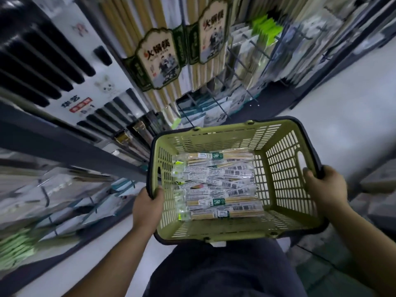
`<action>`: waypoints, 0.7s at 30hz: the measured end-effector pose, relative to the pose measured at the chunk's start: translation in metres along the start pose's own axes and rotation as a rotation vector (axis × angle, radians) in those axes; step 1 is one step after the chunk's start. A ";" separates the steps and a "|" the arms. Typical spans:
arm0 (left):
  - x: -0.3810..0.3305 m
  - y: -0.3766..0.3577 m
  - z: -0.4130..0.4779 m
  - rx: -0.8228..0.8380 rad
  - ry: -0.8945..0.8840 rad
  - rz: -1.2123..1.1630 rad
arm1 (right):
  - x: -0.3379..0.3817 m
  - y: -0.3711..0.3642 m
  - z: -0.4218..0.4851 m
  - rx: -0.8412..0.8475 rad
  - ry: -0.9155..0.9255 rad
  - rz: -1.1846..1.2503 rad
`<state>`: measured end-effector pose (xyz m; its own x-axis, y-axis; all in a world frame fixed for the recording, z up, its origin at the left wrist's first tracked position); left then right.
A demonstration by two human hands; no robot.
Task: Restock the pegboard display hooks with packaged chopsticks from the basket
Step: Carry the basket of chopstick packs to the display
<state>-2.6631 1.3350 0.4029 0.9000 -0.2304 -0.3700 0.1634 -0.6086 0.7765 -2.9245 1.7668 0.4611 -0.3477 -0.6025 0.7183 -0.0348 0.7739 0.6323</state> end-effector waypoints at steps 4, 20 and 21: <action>0.003 -0.006 -0.001 -0.033 0.013 -0.089 | 0.014 -0.010 0.015 0.044 0.045 0.024; -0.010 -0.113 -0.038 -0.213 0.376 -0.169 | 0.001 -0.093 0.186 0.495 0.201 -0.218; -0.010 -0.125 -0.043 -0.216 0.407 -0.178 | -0.005 -0.097 0.197 0.521 0.203 -0.236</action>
<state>-2.6753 1.4459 0.3311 0.9284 0.2042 -0.3105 0.3700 -0.4301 0.8235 -3.1037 1.7328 0.3392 -0.0911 -0.7550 0.6493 -0.5613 0.5775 0.5928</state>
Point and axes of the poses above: each hand's wrist, its own z-axis towards the middle knuckle, its own y-axis out of the back of the hand, x = y × z, the point moved 7 cm from there along z, towards the middle knuckle, and after that the axes turned 14 degrees about z, right-handed, at the moved point
